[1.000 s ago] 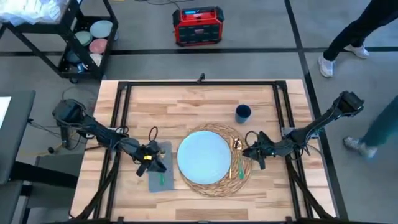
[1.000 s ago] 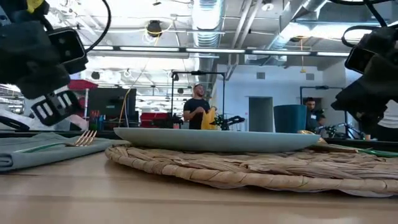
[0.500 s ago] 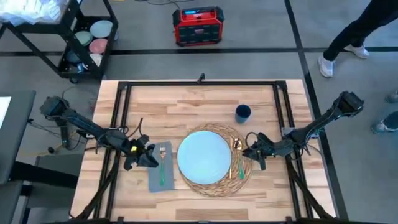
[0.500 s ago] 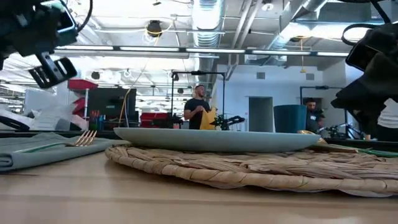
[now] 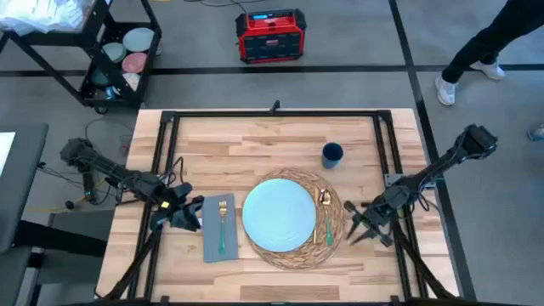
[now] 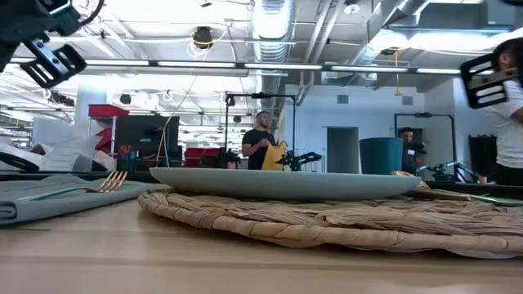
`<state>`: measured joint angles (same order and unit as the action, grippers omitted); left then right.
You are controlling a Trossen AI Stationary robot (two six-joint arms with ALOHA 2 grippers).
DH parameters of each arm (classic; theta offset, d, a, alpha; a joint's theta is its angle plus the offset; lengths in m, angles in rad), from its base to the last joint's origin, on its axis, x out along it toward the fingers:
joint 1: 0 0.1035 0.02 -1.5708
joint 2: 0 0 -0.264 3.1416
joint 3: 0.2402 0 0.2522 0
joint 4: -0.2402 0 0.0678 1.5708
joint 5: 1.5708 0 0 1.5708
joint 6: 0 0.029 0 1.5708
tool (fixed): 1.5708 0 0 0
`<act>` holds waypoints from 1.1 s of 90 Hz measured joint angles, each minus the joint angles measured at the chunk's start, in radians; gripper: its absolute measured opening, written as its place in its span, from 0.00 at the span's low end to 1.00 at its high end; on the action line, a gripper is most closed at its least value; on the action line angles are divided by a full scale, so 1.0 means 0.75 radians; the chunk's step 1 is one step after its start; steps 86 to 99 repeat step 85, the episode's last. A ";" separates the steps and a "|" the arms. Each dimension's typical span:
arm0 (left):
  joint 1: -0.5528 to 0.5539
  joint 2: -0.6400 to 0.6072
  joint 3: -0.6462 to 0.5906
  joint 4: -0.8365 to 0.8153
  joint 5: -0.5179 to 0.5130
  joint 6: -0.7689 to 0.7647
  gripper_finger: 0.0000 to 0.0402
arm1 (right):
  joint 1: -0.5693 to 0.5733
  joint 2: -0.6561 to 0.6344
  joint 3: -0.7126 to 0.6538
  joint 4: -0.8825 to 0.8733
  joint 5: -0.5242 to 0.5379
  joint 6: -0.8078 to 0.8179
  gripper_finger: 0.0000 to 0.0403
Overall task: Set table place
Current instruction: Return to Home Position
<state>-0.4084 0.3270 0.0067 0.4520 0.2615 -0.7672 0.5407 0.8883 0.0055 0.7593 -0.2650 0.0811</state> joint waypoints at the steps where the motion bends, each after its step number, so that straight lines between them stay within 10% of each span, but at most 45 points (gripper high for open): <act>1: 0.000 -0.012 0.000 -0.008 0.000 0.000 0.13 | 0.000 0.000 0.000 0.004 -0.014 0.000 0.18; 49: 0.000 -0.198 0.000 -0.526 -0.003 0.000 0.13 | -0.001 0.001 -0.001 -0.023 -0.070 0.216 0.18; 99: 0.000 -0.175 0.001 -0.526 -0.012 0.000 0.13 | -0.001 0.001 0.001 -0.260 -0.069 0.217 0.18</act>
